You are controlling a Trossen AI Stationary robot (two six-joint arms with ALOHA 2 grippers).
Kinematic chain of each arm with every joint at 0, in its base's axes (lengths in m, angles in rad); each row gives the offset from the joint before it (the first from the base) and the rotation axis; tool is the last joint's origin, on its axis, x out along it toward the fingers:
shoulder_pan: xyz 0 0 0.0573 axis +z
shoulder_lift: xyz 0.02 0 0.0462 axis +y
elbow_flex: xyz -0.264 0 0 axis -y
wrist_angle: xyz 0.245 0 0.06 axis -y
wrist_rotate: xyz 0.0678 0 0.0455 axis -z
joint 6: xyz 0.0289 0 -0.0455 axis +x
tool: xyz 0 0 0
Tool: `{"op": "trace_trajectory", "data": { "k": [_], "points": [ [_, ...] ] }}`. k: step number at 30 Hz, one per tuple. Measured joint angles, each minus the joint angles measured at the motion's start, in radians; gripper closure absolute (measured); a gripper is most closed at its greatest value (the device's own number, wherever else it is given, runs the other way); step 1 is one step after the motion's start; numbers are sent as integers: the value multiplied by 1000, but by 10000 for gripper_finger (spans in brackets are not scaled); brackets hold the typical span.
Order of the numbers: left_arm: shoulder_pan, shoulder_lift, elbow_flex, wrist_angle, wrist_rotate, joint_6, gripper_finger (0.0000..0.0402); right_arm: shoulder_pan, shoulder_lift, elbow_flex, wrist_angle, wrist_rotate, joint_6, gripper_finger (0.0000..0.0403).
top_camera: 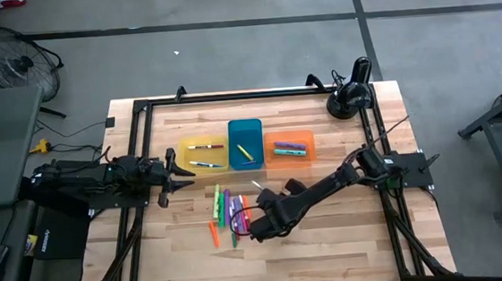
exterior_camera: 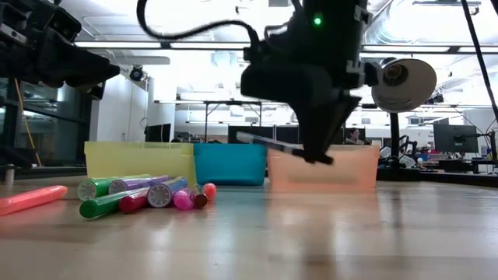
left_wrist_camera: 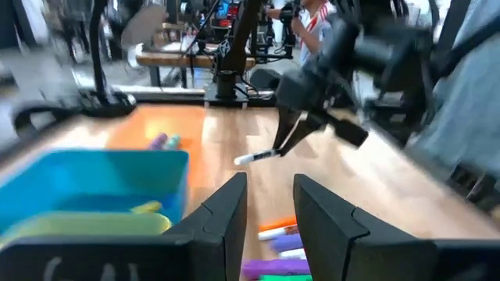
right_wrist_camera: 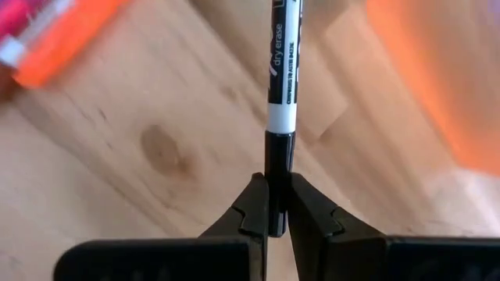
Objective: Pick & Place Markers
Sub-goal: Put the black dry erase marker into the yellow bin
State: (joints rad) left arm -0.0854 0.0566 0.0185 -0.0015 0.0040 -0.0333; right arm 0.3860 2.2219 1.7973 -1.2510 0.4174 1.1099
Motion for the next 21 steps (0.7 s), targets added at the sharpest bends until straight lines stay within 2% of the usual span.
{"op": "trace_trajectory", "data": {
  "k": [3, 10, 15, 21],
  "points": [
    [0, 0, 4, 0, -16, 130, 298, -5, -18, 2, 2, 44, -20, 383],
    [0, 0, 9, -1, -18, 154, 298, -6, -78, 3, 54, 173, -101, 383],
    [0, 0, 10, 1, -18, 154, 298, -21, -109, 5, 195, 258, -263, 383],
    [0, 0, 10, 0, -17, 156, 298, -56, -113, 4, 395, 282, -492, 383]
  ]
}}
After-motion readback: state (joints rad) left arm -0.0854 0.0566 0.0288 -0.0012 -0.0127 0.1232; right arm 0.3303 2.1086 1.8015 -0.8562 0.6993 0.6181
